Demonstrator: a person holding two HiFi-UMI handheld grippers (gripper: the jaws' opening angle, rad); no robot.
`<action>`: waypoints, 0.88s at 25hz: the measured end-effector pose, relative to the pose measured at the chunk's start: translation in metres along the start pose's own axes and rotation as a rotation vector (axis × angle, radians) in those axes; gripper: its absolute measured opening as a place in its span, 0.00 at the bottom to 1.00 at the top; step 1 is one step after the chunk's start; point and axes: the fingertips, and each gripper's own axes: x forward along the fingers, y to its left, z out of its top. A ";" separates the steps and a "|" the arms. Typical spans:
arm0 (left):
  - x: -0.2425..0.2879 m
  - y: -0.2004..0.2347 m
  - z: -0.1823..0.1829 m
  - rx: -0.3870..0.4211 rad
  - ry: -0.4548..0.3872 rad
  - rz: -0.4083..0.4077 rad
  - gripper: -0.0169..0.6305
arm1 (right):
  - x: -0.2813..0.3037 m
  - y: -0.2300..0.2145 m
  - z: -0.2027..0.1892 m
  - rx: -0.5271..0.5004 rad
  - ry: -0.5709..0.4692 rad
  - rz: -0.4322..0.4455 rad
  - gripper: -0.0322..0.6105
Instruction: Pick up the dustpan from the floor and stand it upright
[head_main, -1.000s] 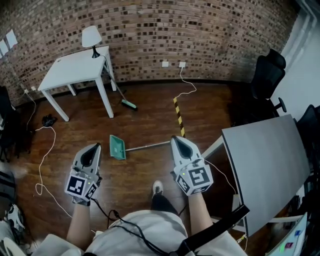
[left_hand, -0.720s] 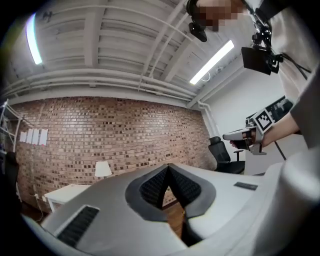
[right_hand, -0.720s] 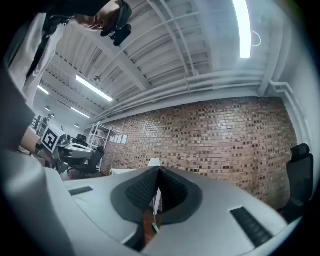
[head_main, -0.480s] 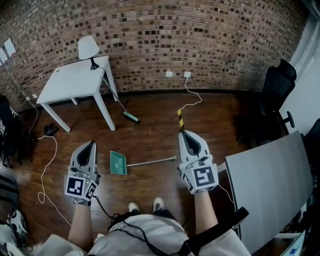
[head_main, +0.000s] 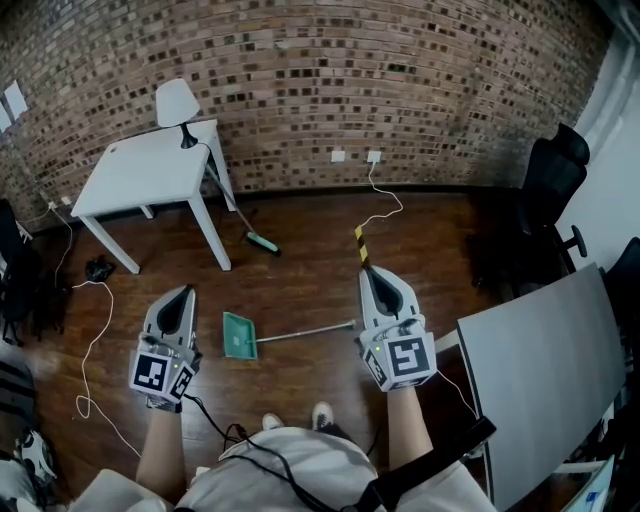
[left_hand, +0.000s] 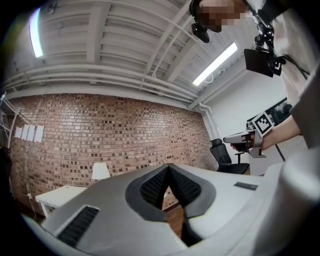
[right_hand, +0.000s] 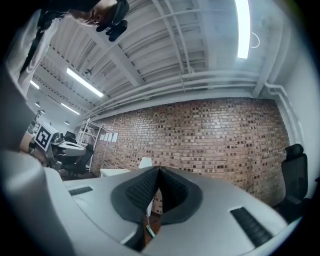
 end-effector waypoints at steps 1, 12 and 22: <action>0.001 0.001 -0.002 -0.010 0.003 -0.016 0.04 | 0.001 0.002 0.000 0.009 -0.005 0.001 0.03; 0.009 0.020 -0.042 -0.059 0.099 -0.120 0.08 | 0.002 0.023 -0.031 0.049 0.103 -0.023 0.09; 0.068 -0.036 -0.094 -0.040 0.173 -0.364 0.12 | -0.006 0.002 -0.088 0.054 0.239 -0.022 0.21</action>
